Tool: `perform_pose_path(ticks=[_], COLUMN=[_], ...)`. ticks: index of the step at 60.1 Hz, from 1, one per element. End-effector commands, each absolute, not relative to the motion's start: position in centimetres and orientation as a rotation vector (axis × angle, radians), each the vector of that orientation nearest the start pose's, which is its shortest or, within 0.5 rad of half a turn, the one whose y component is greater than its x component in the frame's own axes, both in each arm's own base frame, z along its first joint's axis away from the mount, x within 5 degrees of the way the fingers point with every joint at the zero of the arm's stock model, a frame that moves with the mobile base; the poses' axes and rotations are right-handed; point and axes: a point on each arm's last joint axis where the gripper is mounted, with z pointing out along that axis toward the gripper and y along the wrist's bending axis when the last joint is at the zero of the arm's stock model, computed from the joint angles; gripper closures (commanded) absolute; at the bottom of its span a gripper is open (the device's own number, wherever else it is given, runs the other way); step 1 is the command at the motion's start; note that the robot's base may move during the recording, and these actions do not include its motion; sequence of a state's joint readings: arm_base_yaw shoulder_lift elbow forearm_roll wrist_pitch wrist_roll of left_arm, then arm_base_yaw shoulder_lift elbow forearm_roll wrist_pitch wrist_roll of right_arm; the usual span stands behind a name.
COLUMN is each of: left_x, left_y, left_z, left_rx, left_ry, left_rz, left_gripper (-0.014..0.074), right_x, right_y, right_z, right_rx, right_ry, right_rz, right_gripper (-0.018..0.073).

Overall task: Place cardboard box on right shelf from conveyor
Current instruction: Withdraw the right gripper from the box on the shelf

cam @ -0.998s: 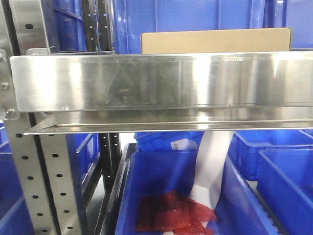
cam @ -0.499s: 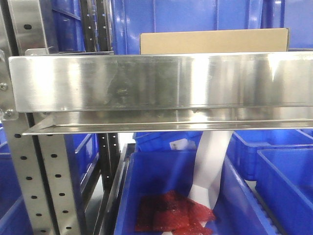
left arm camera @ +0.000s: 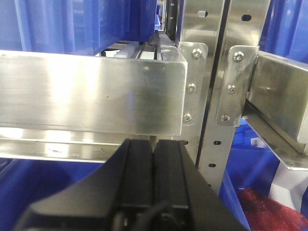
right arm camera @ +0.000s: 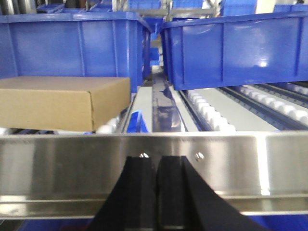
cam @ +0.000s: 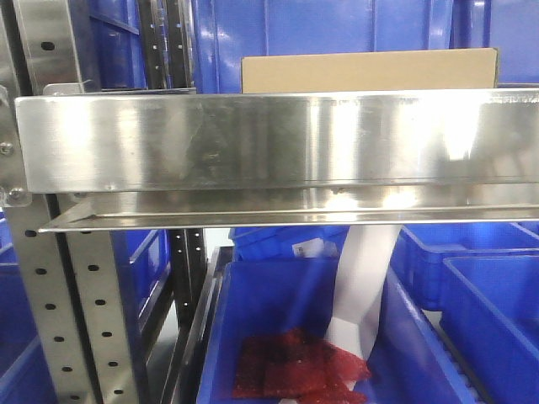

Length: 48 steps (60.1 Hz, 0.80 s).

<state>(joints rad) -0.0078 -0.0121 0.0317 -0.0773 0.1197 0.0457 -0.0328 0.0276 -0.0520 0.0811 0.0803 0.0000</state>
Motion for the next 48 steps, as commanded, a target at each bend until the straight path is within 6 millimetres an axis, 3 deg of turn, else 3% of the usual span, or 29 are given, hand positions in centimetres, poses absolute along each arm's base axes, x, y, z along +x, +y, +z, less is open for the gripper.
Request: perform_pose_path(ticks=[1, 9, 48], left_x=[5.6, 5.6, 5.6], left_y=[-0.1, -0.1, -0.1], left_z=[19.8, 19.8, 19.8], left_rx=[-0.017, -0.017, -0.017], left_ry=[1.53, 1.53, 1.53], left_rz=[-0.042, -0.042, -0.042], left_gripper=[0.0713, 0.0713, 0.0713], right_x=[5.1, 5.5, 5.5], right_y=[-0.2, -0.3, -0.3], right_z=[22.5, 21.0, 21.1], right_rx=[0.091, 0.115, 0.115], right_ry=[1.399, 1.434, 1.432], right_rz=[0.033, 0.054, 0.054], right_gripper=[0.051, 0.051, 0.051])
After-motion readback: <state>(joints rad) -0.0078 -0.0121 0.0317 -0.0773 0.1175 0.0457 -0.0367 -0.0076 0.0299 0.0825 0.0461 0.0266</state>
